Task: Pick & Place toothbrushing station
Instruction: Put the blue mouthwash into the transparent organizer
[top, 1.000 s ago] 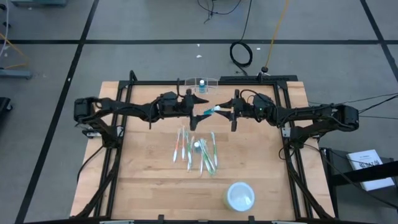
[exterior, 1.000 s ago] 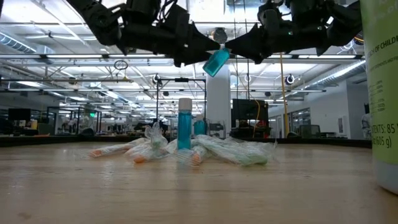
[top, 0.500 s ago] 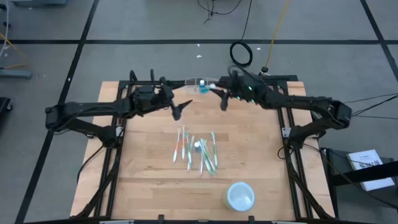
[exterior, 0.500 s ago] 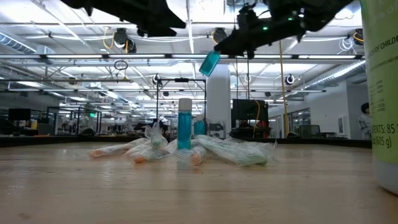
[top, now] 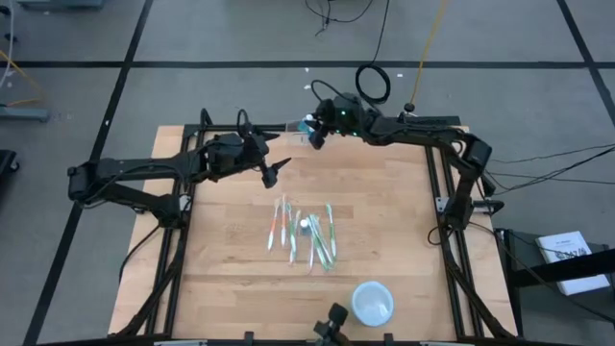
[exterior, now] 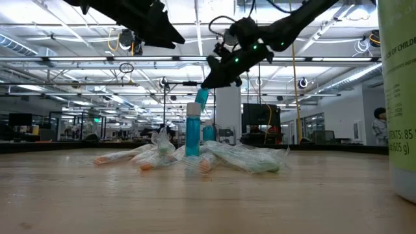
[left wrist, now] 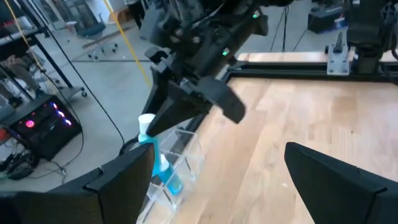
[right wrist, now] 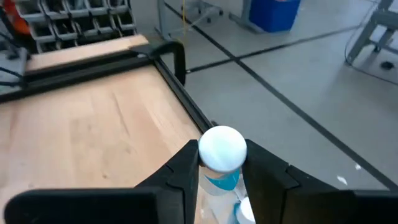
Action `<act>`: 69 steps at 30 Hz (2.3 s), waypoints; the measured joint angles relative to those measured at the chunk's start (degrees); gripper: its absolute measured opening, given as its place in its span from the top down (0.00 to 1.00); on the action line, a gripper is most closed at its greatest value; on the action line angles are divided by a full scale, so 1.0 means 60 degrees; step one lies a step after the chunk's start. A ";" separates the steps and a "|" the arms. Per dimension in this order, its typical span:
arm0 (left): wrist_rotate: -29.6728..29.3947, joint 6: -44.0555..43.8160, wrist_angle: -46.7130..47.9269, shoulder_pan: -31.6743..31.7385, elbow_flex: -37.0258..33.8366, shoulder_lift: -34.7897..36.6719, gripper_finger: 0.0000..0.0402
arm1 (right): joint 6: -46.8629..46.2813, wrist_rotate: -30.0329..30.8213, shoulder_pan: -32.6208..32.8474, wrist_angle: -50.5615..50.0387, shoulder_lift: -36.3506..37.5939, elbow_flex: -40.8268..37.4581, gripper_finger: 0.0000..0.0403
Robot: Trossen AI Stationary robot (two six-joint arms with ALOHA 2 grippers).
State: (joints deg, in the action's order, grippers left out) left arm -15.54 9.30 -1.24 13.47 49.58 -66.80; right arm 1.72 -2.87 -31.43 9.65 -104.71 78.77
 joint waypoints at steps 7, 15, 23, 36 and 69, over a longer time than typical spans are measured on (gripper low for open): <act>-0.0002 -0.0066 0.0473 0.0000 0.0000 0.0005 0.12 | 0.0000 0.0054 -0.0208 -0.0361 -0.0427 0.0035 0.77; -0.0002 -0.0097 0.0482 0.0000 0.0000 0.0007 0.11 | 0.0312 0.0474 -0.0189 -0.0863 -0.0414 0.0035 0.77; -0.0002 -0.0099 0.0479 0.0000 0.0000 0.0007 0.11 | 0.0408 0.0477 -0.0154 -0.1303 -0.0414 0.0031 0.77; -0.0005 -0.0099 0.0475 0.0000 0.0000 0.0007 0.12 | 0.0404 0.0481 -0.0162 -0.1431 -0.0778 0.0013 0.77; 0.0055 -0.0199 0.1038 0.0000 0.0000 0.0007 0.12 | 0.1044 0.0474 0.0427 -0.1255 0.0630 0.0013 0.57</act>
State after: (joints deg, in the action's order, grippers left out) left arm -15.21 8.11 4.99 13.47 49.58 -66.76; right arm 7.98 -0.03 -28.87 2.11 -100.93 78.85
